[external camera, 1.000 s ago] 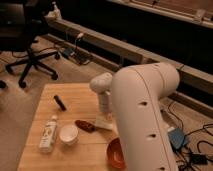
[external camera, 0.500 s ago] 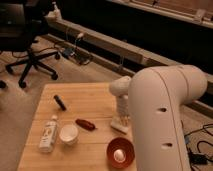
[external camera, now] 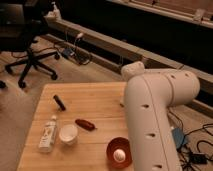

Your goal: Wipe the white sponge on the table

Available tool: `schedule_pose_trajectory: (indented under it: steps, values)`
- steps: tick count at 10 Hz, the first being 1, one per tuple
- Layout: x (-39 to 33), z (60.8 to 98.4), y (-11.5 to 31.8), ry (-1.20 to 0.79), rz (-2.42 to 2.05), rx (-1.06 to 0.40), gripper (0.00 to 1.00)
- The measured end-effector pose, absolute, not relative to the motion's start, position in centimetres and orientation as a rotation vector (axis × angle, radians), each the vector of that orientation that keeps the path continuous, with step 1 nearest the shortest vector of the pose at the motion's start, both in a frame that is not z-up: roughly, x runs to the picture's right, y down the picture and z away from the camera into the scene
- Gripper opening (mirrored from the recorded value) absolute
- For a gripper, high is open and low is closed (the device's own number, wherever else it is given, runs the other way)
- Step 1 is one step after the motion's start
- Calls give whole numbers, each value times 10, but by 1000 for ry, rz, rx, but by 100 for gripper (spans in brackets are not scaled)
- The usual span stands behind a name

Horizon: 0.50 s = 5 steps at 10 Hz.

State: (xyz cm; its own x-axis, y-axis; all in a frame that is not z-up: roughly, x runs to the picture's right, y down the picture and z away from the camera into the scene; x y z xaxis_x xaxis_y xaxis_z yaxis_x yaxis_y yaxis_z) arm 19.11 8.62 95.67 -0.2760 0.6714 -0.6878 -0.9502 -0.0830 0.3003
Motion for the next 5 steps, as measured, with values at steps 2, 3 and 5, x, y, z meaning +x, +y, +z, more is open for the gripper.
schedule_pose_trajectory:
  steps: [2, 3, 5]
  values:
    - [167, 985, 60, 833, 1625, -464, 0]
    - [152, 994, 50, 816, 1599, -473, 0]
    - [112, 1003, 31, 767, 1526, -499, 0]
